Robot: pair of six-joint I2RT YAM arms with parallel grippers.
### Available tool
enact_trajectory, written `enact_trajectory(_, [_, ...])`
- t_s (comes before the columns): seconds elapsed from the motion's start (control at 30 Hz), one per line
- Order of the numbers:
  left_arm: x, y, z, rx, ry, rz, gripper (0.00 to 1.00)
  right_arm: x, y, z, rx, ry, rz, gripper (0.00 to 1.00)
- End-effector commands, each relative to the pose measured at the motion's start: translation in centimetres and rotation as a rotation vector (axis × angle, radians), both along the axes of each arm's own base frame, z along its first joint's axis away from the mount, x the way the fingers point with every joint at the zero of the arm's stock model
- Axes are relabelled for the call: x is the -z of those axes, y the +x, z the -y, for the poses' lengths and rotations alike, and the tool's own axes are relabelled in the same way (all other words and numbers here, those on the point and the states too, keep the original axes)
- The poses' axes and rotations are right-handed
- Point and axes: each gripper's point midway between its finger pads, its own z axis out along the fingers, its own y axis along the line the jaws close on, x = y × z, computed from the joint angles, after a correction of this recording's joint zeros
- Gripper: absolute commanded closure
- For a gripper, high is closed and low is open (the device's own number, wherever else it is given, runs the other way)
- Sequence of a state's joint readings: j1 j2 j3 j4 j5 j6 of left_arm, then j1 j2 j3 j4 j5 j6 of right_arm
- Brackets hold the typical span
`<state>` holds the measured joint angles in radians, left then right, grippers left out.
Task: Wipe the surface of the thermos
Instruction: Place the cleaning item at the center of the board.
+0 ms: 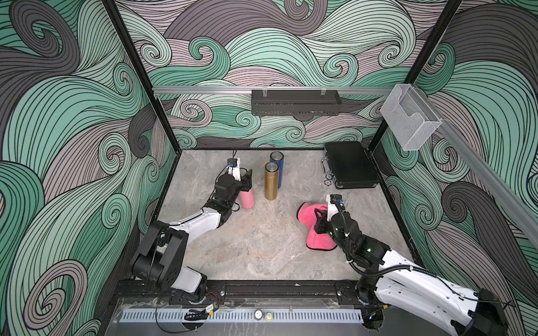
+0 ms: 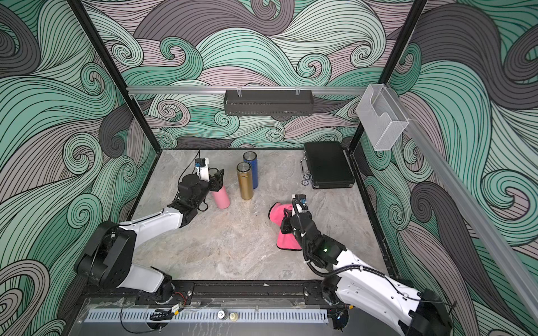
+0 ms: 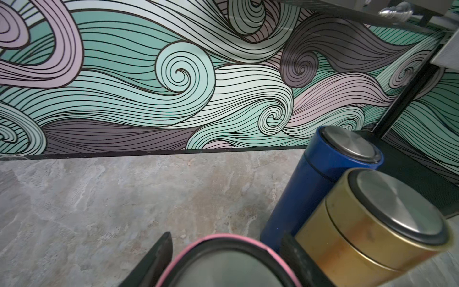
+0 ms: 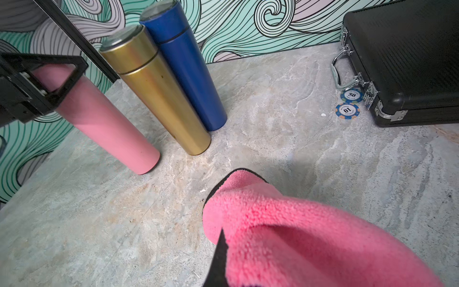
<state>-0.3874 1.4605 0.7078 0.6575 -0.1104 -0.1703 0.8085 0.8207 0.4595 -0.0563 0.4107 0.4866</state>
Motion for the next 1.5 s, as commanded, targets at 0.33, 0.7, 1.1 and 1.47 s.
enact_trajectory(0.33, [-4.0,-1.4,1.0,0.087,-0.062,0.034,0.30,5.3,0.1,-1.2,-0.029,-0.196,-0.204,1.00])
enact_trajectory(0.7, [-5.6,-1.9,1.7,0.130,-0.068,0.025,0.07,4.5,-1.6,-4.0,-0.118,-0.147,-0.195,0.01])
enact_trajectory(1.1, [-13.1,-6.1,0.5,0.160,-0.135,0.088,0.01,-2.5,-3.4,-1.4,-0.132,-0.033,-0.064,0.01])
enact_trajectory(1.47, [-15.1,-9.4,-5.7,-0.105,-0.134,0.102,0.01,-2.5,-2.9,-2.8,-0.138,-0.077,-0.152,0.01])
